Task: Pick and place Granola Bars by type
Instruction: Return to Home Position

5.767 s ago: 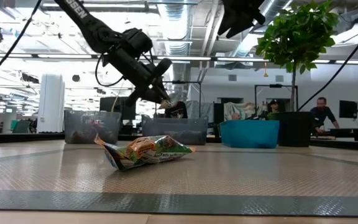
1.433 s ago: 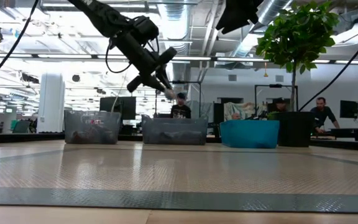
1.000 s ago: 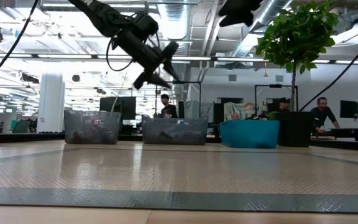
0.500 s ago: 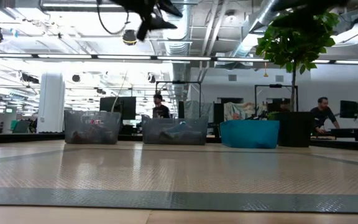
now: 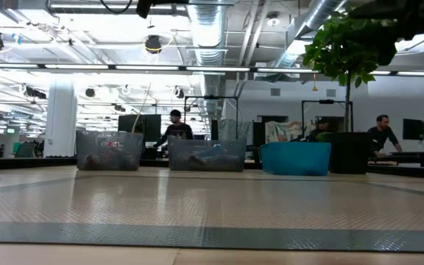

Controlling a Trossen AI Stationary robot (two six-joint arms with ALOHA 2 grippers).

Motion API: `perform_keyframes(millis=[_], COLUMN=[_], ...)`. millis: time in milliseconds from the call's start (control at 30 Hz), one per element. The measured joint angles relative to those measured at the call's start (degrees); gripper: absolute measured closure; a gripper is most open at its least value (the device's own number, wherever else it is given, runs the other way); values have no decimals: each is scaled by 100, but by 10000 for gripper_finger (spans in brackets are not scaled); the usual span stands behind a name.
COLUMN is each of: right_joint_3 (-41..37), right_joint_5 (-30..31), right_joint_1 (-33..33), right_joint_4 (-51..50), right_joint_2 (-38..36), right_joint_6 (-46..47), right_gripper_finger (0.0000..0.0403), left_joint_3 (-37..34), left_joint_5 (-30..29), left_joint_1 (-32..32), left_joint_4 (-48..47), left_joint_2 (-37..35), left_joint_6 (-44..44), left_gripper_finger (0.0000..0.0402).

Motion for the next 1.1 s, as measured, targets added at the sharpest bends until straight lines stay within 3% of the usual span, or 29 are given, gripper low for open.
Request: perform_keyframes(millis=[433,1100], right_joint_3=[-1513,-2067], right_joint_5=[19,-19], right_joint_1=[336,325], right_joint_4=[1503,1315], right_joint_2=[-839,-1109], right_joint_6=[-528,-760], right_gripper_finger=[201,201], left_joint_3=[0,0], left_joint_5=[-682,-732], left_joint_1=[-483,-699], left_joint_4=[-202,-379], left_joint_2=[-203,-201], left_joint_6=[79,314], left_gripper_finger=[231,231])
